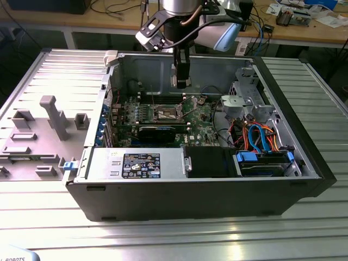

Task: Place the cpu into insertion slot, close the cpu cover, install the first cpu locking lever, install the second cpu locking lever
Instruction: 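Place the cpu into insertion slot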

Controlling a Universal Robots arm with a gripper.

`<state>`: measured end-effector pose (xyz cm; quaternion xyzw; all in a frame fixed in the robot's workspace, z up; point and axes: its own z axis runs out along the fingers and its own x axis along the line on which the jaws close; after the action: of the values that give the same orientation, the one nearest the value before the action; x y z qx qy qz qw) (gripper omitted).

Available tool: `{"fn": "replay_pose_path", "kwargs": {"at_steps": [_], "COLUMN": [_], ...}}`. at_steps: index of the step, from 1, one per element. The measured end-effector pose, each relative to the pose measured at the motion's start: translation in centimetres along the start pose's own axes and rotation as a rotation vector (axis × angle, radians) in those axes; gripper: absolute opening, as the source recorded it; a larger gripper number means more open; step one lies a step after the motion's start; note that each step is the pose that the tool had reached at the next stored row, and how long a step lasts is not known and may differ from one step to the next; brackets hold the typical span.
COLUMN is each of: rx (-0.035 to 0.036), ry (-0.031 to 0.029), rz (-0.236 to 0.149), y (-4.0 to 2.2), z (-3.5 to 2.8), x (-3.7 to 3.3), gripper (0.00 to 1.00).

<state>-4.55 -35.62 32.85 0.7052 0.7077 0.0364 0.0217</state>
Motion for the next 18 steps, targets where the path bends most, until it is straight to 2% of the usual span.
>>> {"fn": "replay_pose_path", "kwargs": {"at_steps": [3, 15, 18], "rx": [0.0038, 0.0037, 0.0036], "ry": [-0.0003, -0.0001, 0.0002], "rz": [0.000, 0.000, 0.000], "y": [-0.05, -0.05, -0.07], "z": [0.16, 0.23, 0.42], "x": [0.00, 0.00, -0.01], "gripper": [0.54, 0.54, 0.54]}}
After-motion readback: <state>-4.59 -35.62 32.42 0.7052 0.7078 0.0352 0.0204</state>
